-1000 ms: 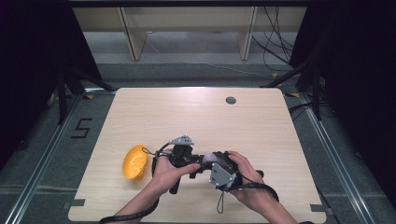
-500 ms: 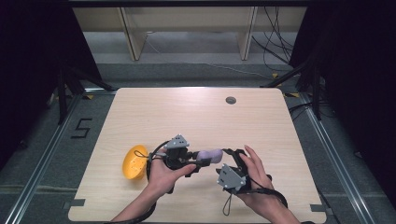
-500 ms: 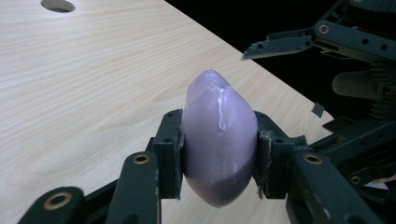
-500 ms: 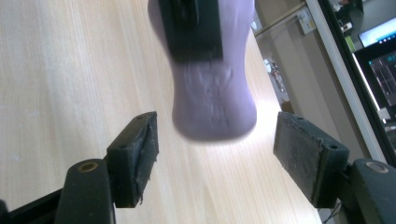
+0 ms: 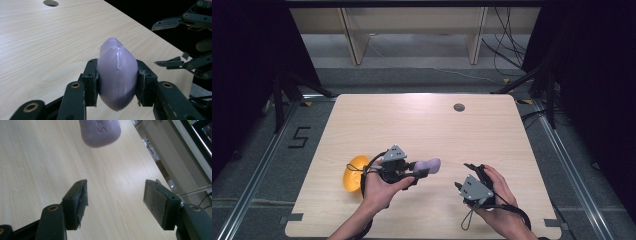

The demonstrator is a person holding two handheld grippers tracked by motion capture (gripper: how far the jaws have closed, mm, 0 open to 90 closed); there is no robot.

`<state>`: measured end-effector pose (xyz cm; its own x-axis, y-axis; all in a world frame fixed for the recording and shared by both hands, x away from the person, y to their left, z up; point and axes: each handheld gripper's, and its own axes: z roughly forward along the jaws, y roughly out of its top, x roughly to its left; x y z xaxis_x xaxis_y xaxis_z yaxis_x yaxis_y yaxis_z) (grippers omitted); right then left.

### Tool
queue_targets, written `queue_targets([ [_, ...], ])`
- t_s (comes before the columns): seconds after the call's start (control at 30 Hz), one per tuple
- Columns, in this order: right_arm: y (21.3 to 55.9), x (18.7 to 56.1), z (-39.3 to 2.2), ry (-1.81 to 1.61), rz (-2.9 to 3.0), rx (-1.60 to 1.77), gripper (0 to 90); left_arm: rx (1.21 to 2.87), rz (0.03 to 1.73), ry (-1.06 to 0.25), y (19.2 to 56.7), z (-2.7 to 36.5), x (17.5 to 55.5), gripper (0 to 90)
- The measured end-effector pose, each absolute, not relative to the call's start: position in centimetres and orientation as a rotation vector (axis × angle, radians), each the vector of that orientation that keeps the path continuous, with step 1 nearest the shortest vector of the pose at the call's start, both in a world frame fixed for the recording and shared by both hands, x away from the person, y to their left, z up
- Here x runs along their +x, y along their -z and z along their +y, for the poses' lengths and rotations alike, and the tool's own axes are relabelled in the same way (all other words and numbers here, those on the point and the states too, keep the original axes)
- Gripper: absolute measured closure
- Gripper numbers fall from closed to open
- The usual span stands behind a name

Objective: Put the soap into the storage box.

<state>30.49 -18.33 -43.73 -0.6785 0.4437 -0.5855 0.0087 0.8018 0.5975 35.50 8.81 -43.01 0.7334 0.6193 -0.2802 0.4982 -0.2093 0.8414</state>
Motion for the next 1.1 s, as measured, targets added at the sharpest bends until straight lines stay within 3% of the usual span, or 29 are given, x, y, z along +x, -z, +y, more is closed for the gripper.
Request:
queue_targets([
  [1.1, 44.1, 30.8, -18.8, -0.738, 2.247, 0.412, 39.7, 1.816, 0.989, -0.283, 43.0, 14.0, 33.9, 58.9],
])
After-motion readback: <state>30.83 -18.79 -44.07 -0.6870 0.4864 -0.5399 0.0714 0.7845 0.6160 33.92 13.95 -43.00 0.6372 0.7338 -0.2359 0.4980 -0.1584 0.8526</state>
